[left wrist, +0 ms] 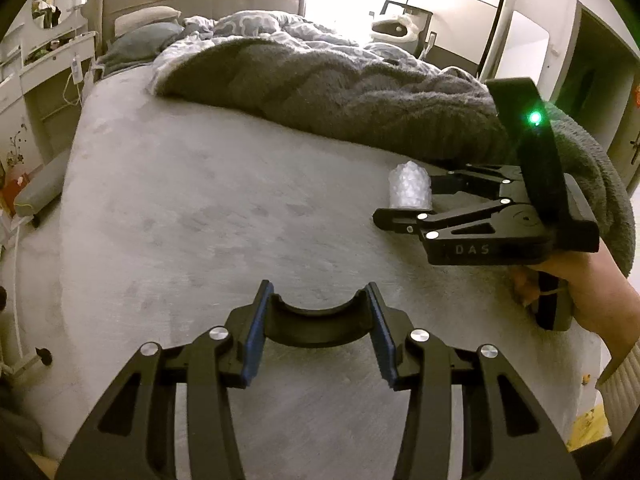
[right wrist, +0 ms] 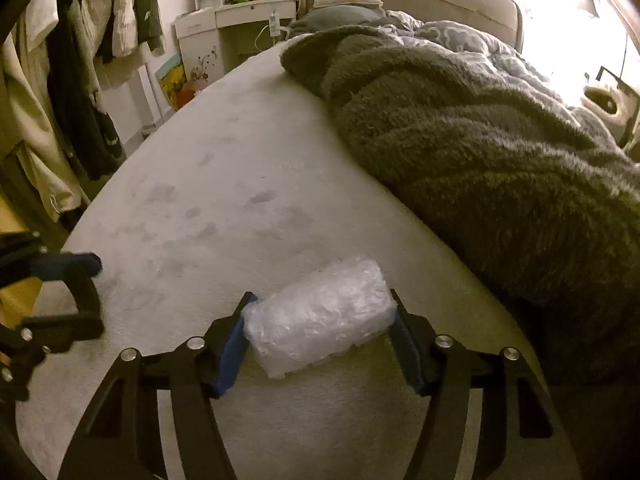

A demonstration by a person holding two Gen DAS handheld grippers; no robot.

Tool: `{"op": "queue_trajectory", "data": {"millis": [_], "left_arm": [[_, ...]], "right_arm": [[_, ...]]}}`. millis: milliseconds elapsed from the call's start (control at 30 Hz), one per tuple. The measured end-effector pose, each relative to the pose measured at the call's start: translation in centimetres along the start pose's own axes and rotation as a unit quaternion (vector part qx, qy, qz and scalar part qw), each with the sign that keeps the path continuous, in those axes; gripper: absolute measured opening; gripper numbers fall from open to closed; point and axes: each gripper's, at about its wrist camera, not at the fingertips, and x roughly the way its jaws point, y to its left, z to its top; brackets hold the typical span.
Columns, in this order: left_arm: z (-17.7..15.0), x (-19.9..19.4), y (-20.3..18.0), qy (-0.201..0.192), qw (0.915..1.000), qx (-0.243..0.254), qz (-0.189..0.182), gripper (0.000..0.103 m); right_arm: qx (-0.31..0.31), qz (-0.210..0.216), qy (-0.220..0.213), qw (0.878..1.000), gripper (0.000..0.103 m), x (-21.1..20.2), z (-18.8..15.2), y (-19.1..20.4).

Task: Collect trash
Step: 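Close the right tool on the bubble-wrap roll while the left tool grasps the black curved piece, then carry the bubble-wrap roll and black curved piece in both tools over the bin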

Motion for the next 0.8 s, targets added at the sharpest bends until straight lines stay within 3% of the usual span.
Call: {"op": "queue_trajectory", "data": {"millis": [233,800], "left_arm": [[-0.1,-2.5,0.8,-0.017,0.9998,-0.003,-0.005,0.049],[-2.1,-9.9,4.7,-0.064,0.9978,-0.003,0.013,0.049]], "right_arm": [[0.006,-0.012,-0.008,1.0,0.063,-1.7,0.5,1.9],[0.105,-0.036,-0.045,0.993,0.063,-7.1,-1.1,7.8]]}}
